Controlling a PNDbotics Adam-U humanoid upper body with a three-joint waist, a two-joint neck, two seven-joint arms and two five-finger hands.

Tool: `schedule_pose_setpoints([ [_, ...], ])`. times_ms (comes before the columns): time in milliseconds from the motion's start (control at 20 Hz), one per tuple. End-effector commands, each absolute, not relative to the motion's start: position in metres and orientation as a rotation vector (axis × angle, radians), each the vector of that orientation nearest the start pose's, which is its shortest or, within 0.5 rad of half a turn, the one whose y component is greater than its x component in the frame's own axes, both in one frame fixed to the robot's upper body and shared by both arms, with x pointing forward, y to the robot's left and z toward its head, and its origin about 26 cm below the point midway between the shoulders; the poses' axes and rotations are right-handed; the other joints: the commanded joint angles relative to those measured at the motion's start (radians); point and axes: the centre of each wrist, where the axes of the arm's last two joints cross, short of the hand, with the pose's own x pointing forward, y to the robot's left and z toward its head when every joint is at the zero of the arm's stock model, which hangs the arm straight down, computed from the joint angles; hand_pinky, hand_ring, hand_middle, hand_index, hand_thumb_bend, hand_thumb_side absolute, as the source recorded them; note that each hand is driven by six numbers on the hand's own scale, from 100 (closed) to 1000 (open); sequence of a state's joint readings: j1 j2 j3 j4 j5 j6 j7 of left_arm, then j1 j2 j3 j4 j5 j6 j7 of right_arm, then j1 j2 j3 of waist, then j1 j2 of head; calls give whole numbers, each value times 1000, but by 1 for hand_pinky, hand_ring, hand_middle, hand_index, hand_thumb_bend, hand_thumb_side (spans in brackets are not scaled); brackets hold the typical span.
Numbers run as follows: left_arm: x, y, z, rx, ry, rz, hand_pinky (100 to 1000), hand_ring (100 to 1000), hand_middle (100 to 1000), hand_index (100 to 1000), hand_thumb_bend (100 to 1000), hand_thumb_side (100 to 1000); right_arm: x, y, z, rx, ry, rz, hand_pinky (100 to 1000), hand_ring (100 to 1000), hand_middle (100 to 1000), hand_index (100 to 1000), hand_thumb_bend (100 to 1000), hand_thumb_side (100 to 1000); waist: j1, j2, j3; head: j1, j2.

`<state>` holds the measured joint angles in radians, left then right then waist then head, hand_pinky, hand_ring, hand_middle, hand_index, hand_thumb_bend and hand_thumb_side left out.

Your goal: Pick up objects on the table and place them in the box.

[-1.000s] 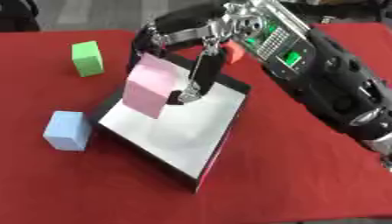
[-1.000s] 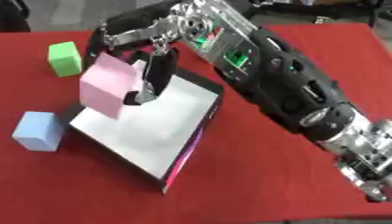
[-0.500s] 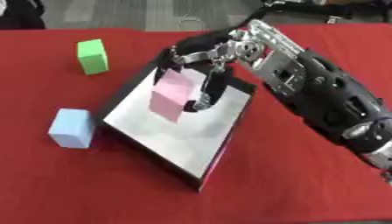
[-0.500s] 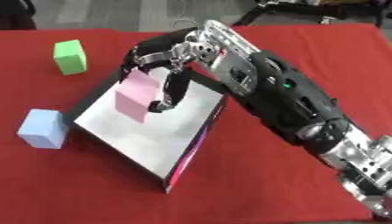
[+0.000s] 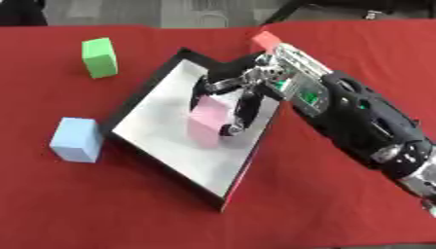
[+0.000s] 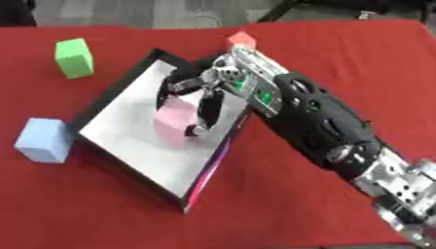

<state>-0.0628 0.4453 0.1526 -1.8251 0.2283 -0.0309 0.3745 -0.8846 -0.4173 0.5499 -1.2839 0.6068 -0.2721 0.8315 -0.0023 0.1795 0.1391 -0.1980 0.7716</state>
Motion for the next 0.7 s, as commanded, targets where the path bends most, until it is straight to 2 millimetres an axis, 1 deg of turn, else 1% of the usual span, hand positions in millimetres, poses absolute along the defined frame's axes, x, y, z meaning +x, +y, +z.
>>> schedule_pose_setpoints([
  [50, 283, 356, 133, 466, -1994, 192, 908, 645, 727, 820, 142, 778, 430, -162, 192, -362, -1271, 2211, 877, 838, 821, 867, 231, 304, 10, 3, 1, -17, -2],
  [100, 283, 356, 133, 464, -1993, 190, 908, 645, 727, 820, 142, 778, 430, -165, 192, -370, -1270, 2201, 883, 844, 830, 874, 239, 331, 10, 3, 1, -20, -2],
  [150, 283, 356, 133, 462, -1993, 189, 908, 645, 727, 820, 142, 778, 430, -166, 191, -374, -1271, 2194, 883, 844, 830, 874, 239, 331, 10, 3, 1, -22, -2],
  [200, 283, 356, 133, 461, -1991, 189, 909, 645, 727, 820, 142, 780, 430, -168, 192, -379, -1276, 2185, 899, 861, 857, 895, 259, 391, 10, 4, 0, -23, -2],
  [250, 283, 355, 133, 461, -1990, 189, 909, 645, 727, 820, 142, 780, 430, -170, 194, -383, -1286, 2175, 899, 861, 857, 895, 259, 391, 10, 4, 0, -22, -2],
  [300, 283, 355, 132, 460, -1988, 189, 909, 645, 727, 820, 142, 781, 429, -172, 197, -387, -1302, 2163, 905, 864, 863, 905, 241, 438, 10, 4, 0, -21, -2],
  [350, 282, 355, 132, 460, -1987, 189, 909, 645, 727, 820, 142, 781, 428, -174, 201, -390, -1321, 2150, 907, 866, 865, 908, 266, 434, 10, 4, 0, -19, -2],
  [450, 282, 356, 131, 461, -1983, 191, 909, 645, 727, 820, 142, 781, 425, -178, 211, -400, -1365, 2124, 908, 866, 867, 914, 268, 444, 11, 3, 0, -16, -2],
  [600, 282, 356, 130, 463, -1980, 191, 909, 645, 727, 820, 142, 781, 418, -183, 232, -421, -1468, 2063, 910, 860, 862, 915, 260, 408, 11, 1, -2, -15, -2],
  [700, 281, 357, 130, 464, -1978, 192, 910, 645, 727, 820, 145, 778, 411, -187, 247, -433, -1534, 2023, 914, 863, 868, 921, 274, 383, 11, 0, -4, -14, -2],
])
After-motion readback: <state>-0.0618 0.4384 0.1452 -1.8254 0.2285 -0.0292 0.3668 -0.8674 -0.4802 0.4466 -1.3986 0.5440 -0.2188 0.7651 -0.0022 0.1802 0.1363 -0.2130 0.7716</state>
